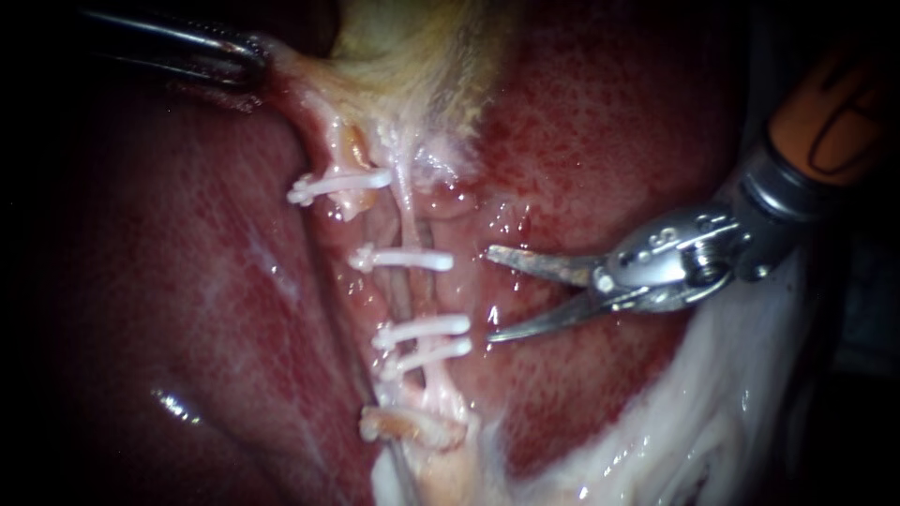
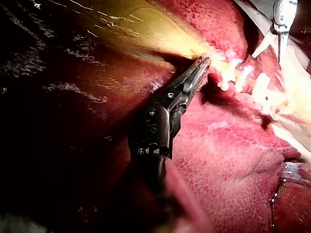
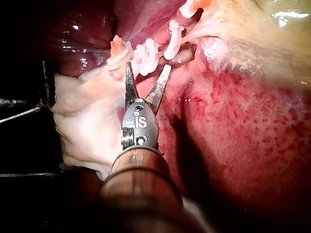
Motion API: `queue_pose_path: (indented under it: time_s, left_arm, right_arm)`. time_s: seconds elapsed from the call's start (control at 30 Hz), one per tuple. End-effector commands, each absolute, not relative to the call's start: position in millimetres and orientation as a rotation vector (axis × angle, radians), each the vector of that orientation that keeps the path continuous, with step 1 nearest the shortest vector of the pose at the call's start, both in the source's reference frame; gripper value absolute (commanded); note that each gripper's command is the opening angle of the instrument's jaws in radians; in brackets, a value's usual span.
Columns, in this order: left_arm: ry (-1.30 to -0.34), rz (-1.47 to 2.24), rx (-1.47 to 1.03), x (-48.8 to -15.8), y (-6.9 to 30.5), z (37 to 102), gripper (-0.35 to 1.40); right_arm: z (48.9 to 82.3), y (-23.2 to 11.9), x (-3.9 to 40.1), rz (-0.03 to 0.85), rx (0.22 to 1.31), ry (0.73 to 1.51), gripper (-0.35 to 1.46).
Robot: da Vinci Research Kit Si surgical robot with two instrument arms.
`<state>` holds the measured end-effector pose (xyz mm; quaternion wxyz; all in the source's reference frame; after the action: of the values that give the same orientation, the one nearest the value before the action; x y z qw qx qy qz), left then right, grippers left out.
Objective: Go to the cutting position right tube
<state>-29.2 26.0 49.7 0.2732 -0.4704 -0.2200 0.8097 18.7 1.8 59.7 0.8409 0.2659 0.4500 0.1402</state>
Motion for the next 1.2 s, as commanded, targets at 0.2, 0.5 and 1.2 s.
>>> queue_pose_path:
  time_s: [0.2,0.5,1.2]
  left_arm:
    - [-0.590,2.178,-1.265,-29.0,26.2,50.1,-0.35]
    - [-0.585,2.185,-1.263,-28.8,25.9,51.3,-0.35]
    - [-0.584,2.186,-1.259,-28.5,26.0,50.9,-0.35]
  right_arm:
    - [62.2,1.2,19.9,0.344,0.667,0.922,1.36]
    - [64.2,1.2,21.5,0.366,0.775,0.931,1.33]
    - [65.4,1.5,24.0,0.279,1.067,1.149,1.26]
